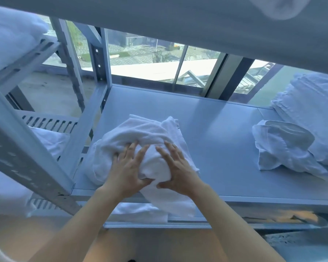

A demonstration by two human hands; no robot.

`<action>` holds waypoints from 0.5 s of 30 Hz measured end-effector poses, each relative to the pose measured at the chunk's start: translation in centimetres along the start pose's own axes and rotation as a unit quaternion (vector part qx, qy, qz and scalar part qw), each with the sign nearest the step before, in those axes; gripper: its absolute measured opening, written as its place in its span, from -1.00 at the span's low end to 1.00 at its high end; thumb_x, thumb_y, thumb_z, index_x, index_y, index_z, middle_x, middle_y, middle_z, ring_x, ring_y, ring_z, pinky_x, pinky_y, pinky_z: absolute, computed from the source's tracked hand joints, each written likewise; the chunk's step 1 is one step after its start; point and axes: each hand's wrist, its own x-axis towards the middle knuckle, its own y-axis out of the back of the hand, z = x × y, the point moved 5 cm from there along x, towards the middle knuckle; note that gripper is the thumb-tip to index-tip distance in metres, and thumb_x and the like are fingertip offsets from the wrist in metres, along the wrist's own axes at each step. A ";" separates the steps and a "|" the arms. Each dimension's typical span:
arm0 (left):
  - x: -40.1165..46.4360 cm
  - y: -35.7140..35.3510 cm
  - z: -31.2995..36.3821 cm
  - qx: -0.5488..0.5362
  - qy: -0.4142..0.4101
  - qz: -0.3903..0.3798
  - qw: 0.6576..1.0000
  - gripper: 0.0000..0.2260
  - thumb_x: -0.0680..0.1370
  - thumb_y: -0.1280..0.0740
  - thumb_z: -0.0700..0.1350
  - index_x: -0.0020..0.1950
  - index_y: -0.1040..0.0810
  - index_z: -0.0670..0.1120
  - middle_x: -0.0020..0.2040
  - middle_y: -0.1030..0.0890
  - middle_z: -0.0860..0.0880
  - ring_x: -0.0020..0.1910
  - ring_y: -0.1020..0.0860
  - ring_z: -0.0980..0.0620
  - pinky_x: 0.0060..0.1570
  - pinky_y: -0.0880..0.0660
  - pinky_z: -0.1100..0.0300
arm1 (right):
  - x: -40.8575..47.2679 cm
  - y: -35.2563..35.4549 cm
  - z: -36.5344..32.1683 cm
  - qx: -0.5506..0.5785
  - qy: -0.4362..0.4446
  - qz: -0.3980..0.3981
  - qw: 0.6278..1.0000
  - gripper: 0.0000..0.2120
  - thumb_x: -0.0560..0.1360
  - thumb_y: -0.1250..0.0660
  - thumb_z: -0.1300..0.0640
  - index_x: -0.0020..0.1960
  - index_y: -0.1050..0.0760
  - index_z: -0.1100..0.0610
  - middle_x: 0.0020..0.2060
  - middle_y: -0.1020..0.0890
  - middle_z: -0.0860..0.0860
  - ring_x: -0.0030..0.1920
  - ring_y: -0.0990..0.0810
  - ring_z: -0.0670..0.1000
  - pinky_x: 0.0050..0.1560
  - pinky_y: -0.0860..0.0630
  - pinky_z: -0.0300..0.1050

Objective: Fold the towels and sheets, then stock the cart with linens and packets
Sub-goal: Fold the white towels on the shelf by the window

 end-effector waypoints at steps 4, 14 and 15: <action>0.9 1.2 -2.7 0.005 0.043 0.024 0.999 -0.03 0.40 -0.33 0.46 0.65 0.10 0.21 0.67 0.04 -0.06 0.64 0.00 -0.14 0.48 -0.17 -0.31 | 4.2 -0.5 -1.2 -0.013 0.026 -0.011 1.000 0.25 0.22 -0.65 -0.20 0.64 0.11 -0.26 0.65 0.13 -0.09 0.65 0.10 0.09 0.53 -0.26 0.22; 1.2 4.5 -5.6 0.020 0.100 0.036 0.994 -0.01 0.40 -0.39 0.37 0.67 0.10 0.20 0.67 0.01 -0.10 0.64 -0.02 -0.17 0.51 -0.13 -0.33 | 9.3 -0.8 -3.6 -0.003 0.064 -0.034 0.997 0.22 0.26 -0.64 -0.18 0.66 0.08 -0.18 0.66 0.11 -0.04 0.65 0.12 0.07 0.55 -0.24 0.20; 1.2 4.7 -4.8 0.025 0.089 0.045 0.995 -0.01 0.39 -0.41 0.36 0.67 0.07 0.19 0.67 0.00 -0.10 0.64 -0.02 -0.18 0.51 -0.13 -0.33 | 9.0 -0.6 -3.3 0.002 0.067 -0.032 0.997 0.22 0.26 -0.64 -0.19 0.67 0.09 -0.18 0.67 0.11 -0.05 0.66 0.12 0.06 0.55 -0.23 0.20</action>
